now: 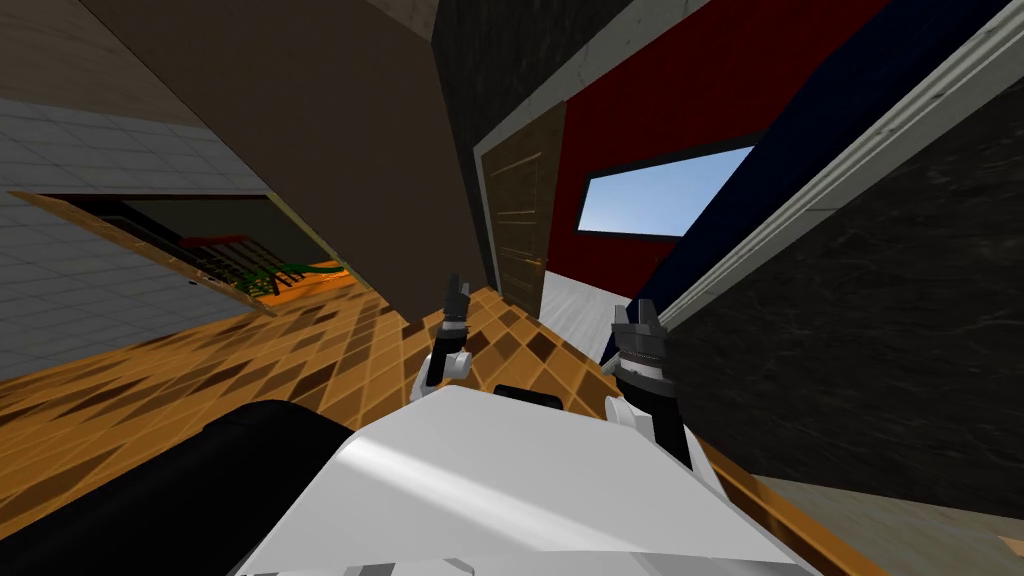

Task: Push the door open

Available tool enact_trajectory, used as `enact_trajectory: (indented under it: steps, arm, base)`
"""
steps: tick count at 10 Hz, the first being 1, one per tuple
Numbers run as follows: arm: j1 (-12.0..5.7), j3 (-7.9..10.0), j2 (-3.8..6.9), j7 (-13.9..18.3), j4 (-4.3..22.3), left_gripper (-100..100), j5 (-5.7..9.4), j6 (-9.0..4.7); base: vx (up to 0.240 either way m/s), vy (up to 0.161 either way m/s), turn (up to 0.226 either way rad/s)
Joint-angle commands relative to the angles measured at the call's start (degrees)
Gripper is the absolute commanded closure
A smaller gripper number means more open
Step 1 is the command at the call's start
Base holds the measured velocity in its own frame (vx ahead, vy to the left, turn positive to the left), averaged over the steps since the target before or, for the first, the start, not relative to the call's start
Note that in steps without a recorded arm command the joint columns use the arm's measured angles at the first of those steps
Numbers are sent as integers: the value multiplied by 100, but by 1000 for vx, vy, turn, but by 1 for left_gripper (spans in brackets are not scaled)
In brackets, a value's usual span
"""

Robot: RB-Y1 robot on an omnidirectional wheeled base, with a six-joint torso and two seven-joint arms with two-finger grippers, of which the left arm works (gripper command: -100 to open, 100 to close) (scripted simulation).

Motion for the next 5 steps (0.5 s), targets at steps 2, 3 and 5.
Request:
enact_trajectory:
  steps: [2,3,5]
  arm:
    - [-163,-25,71,51,277,-100,18,-8]
    - [-224,-36,96,67,384,-100,23,-16]
    - [-365,-63,144,104,632,-100,36,-34]
  base:
    - [78,31,-29]
    - [68,28,-33]
    - [74,30,-37]
